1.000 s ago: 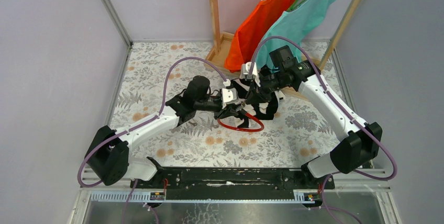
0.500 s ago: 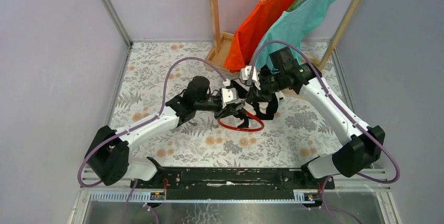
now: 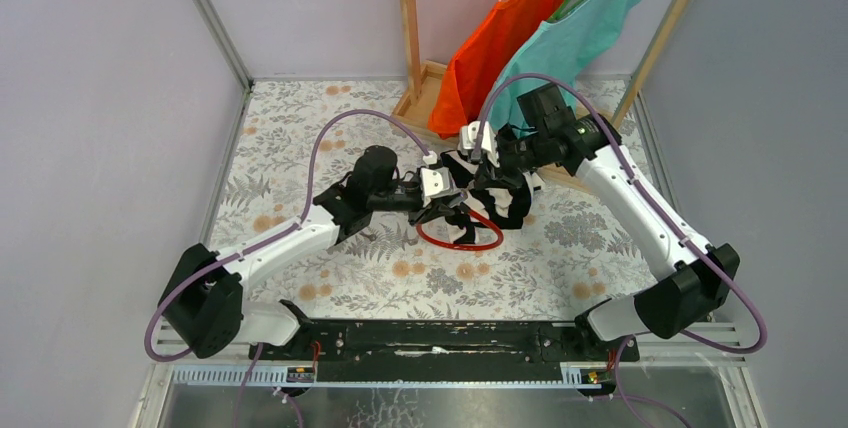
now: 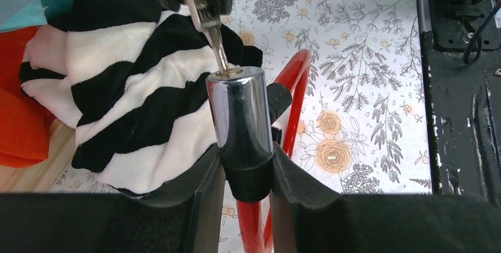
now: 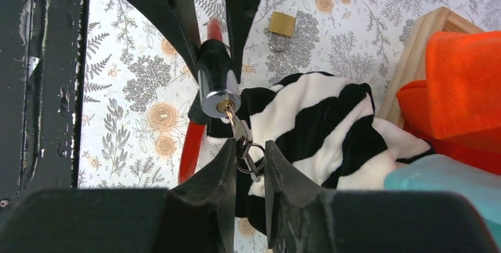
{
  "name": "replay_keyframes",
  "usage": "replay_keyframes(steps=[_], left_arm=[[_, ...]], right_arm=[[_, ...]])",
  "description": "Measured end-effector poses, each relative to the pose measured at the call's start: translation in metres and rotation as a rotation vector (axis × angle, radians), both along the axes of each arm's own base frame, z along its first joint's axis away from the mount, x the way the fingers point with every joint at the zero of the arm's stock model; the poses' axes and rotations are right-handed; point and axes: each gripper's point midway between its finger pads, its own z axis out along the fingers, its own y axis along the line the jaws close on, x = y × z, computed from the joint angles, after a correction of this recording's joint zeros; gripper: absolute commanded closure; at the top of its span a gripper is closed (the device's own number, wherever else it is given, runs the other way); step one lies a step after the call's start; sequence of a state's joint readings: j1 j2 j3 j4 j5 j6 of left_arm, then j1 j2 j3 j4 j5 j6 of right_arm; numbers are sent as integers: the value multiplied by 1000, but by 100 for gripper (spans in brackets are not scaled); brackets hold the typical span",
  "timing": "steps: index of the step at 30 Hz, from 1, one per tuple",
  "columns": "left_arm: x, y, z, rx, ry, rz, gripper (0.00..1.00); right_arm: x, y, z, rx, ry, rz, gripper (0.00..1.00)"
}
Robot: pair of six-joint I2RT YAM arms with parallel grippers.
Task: Lock with the key
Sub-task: Place the lock at the center of the board.
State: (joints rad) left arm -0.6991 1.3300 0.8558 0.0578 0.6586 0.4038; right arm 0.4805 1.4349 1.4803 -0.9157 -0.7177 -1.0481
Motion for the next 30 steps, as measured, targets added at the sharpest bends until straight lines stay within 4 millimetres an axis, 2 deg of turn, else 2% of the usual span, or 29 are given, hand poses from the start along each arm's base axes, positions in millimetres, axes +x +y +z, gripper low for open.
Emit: replay_keyframes(steps=[2, 5, 9, 15, 20, 26, 30], left_arm=[[0, 0, 0, 0, 0, 0, 100], [-5, 2, -3, 11, 19, -12, 100], [-6, 2, -4, 14, 24, -13, 100], [-6, 3, -4, 15, 29, -10, 100], [0, 9, 1, 10, 72, 27, 100], [20, 28, 25, -14, 165, 101, 100], [41, 49, 59, -52, 190, 152, 100]], right_arm=[[4, -4, 3, -12, -14, -17, 100], [20, -16, 9, -34, -57, -76, 100], [29, -29, 9, -58, -71, -123, 100], [30, -36, 12, -58, -68, -155, 100], [18, -39, 19, -21, -32, -205, 100], [-4, -41, 23, 35, 30, -265, 100], [-13, -43, 21, 51, 64, -297, 100]])
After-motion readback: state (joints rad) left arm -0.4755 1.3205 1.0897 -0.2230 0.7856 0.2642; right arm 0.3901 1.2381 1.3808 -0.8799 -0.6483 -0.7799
